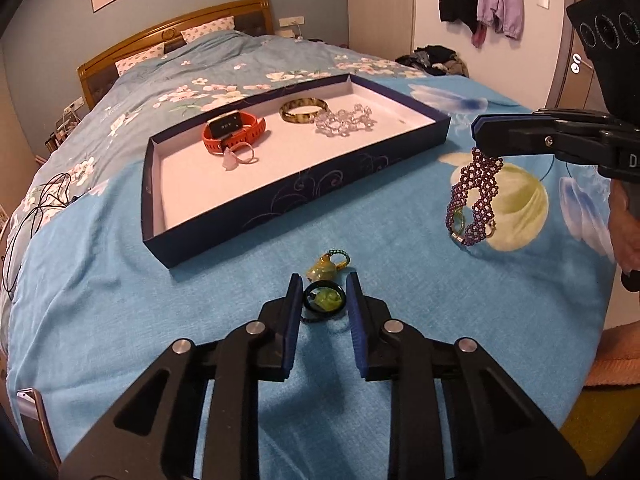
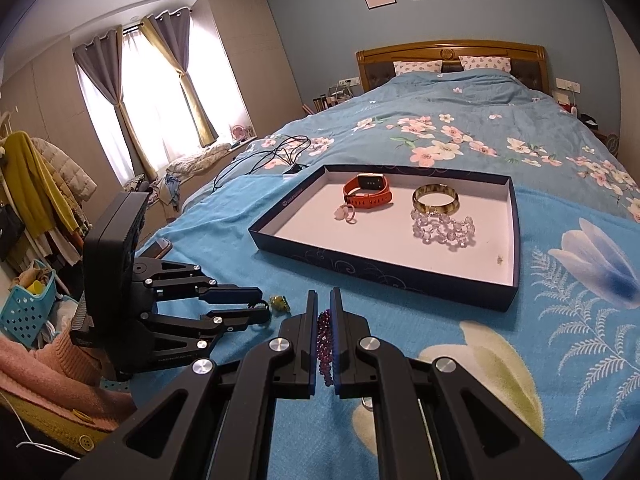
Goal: Organize jewelry
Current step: 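Grasp the black ring with the left gripper while the right holds the purple bracelet raised, then carry the black ring in the left gripper into the box while the right carries the purple bracelet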
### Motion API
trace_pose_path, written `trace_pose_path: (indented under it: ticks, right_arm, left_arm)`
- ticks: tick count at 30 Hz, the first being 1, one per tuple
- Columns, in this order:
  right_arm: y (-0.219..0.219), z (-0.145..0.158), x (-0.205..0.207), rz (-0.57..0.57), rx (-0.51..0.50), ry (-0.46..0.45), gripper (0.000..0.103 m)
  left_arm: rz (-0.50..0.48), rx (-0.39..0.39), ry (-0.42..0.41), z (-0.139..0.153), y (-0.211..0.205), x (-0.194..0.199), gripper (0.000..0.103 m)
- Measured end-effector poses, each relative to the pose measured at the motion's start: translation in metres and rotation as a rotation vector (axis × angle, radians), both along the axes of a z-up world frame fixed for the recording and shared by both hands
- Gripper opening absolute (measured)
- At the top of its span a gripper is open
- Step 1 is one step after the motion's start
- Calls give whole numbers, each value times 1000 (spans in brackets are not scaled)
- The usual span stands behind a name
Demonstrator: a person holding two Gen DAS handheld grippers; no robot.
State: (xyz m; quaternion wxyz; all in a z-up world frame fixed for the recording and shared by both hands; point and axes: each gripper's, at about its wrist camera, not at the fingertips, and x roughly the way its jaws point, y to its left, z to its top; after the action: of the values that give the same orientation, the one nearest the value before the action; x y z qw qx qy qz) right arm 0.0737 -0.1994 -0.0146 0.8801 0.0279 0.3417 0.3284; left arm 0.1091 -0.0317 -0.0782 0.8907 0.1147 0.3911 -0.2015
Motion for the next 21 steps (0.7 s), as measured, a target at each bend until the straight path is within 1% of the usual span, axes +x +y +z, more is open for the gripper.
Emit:
trace_pose_path:
  ticks: [10,21]
  right_arm:
    - [2,16,7,2,8,-44,4]
    - [8,36,22,-5,9,-103,4]
  left_arm:
    - [8,-84,-50,24,10,-9,22]
    - [37,-125,-103,45,15,2,22]
